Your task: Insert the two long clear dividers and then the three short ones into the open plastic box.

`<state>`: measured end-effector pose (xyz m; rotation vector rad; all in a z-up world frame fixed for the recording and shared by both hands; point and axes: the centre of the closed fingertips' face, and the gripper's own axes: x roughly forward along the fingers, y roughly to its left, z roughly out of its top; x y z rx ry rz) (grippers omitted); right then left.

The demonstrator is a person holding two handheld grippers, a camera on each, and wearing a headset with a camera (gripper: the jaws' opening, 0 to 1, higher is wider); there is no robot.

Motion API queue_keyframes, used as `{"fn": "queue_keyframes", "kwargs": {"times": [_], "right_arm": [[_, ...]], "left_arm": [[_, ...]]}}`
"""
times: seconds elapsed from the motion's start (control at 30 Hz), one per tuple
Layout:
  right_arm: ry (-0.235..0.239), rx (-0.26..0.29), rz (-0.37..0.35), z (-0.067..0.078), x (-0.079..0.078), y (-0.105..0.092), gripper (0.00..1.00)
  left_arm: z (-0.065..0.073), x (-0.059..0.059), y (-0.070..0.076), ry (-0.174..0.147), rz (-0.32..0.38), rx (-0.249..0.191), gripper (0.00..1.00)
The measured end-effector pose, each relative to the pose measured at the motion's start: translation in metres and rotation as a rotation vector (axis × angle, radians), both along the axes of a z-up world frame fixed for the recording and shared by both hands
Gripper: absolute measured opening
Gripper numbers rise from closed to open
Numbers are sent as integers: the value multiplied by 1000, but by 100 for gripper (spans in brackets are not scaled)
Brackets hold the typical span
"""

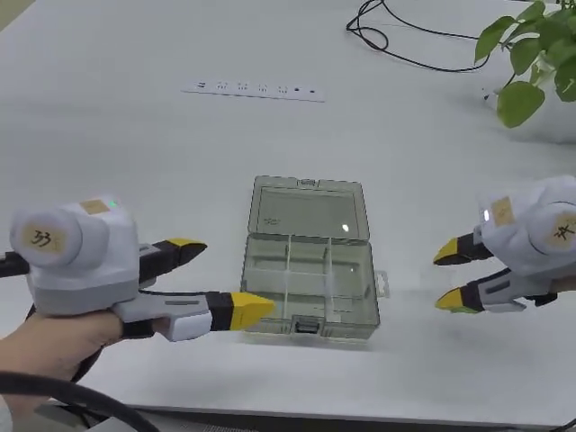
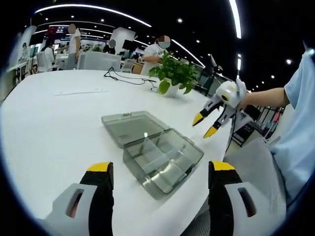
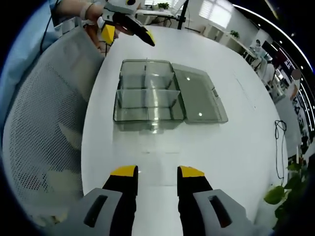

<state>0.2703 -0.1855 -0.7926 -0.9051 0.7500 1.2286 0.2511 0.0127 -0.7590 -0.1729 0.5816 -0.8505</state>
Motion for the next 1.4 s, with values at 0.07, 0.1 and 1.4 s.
{"fn": "queue_keyframes", "kwargs": {"times": [0.07, 0.1, 1.4], "right_arm": [[-3, 22, 11, 1, -1, 9, 32], [-19, 30, 27, 7, -1, 17, 32], [-273, 13, 273, 48, -15, 130, 32]], "left_arm": [[2, 1, -4, 9, 6, -29, 76], [3, 2, -5, 14, 11, -37, 76], [14, 8, -75, 402, 23, -362, 7]]}}
